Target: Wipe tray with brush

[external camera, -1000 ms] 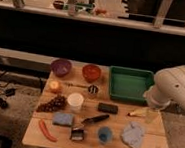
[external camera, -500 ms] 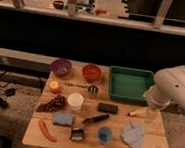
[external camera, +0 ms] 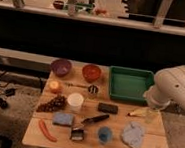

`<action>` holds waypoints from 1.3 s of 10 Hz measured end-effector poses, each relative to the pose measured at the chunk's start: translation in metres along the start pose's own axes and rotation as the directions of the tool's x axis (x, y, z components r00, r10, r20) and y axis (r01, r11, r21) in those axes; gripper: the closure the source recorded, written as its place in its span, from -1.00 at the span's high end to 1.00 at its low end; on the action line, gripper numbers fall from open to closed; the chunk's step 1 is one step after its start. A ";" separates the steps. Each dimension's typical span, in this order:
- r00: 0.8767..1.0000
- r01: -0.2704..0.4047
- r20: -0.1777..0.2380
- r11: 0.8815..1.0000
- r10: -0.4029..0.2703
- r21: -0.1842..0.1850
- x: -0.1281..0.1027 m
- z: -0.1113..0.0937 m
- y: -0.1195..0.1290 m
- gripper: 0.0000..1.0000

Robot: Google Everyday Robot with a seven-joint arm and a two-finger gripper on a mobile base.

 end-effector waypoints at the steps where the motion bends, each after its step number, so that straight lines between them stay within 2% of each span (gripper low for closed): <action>1: 1.000 0.000 0.000 1.000 0.000 0.000 0.000 0.000 0.000 0.60; 3: 1.000 0.006 0.008 1.000 -0.006 -0.009 -0.005 0.003 0.004 0.60; 7: 0.997 0.066 0.044 0.998 -0.066 -0.006 -0.039 0.007 0.011 0.60; 11: 0.981 0.188 0.051 0.982 -0.189 0.019 -0.086 0.014 0.010 0.60; 13: 0.975 0.217 0.051 0.976 -0.218 0.026 -0.096 0.017 0.007 0.60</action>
